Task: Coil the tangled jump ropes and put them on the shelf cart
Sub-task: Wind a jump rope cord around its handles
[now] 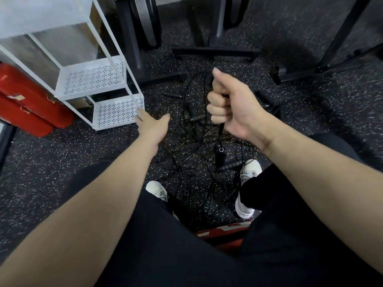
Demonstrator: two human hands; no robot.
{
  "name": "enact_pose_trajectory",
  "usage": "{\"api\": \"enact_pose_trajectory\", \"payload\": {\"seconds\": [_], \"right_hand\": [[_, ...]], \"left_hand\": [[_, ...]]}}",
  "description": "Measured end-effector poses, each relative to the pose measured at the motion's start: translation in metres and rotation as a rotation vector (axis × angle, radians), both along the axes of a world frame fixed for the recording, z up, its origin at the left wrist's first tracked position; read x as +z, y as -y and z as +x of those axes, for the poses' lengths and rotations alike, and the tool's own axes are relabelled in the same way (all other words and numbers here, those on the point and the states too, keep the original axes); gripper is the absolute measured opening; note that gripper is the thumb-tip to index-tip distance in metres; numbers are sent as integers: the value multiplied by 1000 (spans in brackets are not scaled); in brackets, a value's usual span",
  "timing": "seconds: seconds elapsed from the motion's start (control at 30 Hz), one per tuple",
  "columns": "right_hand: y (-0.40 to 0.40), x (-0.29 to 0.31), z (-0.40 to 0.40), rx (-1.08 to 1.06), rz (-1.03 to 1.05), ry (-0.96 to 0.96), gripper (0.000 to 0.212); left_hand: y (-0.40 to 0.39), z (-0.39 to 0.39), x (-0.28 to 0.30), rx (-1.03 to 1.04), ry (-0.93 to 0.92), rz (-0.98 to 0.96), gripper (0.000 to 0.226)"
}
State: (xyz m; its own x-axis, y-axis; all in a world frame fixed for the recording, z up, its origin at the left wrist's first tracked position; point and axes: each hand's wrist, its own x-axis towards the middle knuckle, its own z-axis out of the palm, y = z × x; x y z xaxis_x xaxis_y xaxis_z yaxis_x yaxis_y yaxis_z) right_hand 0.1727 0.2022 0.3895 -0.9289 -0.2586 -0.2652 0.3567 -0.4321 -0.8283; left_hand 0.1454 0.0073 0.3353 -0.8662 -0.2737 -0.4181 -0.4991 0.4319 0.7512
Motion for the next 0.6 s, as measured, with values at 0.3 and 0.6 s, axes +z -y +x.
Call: {"api": "enact_pose_trajectory", "payload": {"seconds": [0.3, 0.6], "right_hand": [[-13, 15, -7, -156, -551, 117, 51], [-36, 9, -6, -430, -838, 159, 54]], "left_hand": [[-49, 56, 1, -776, -221, 186, 42], [-56, 56, -22, -790, 22, 105, 8]]}}
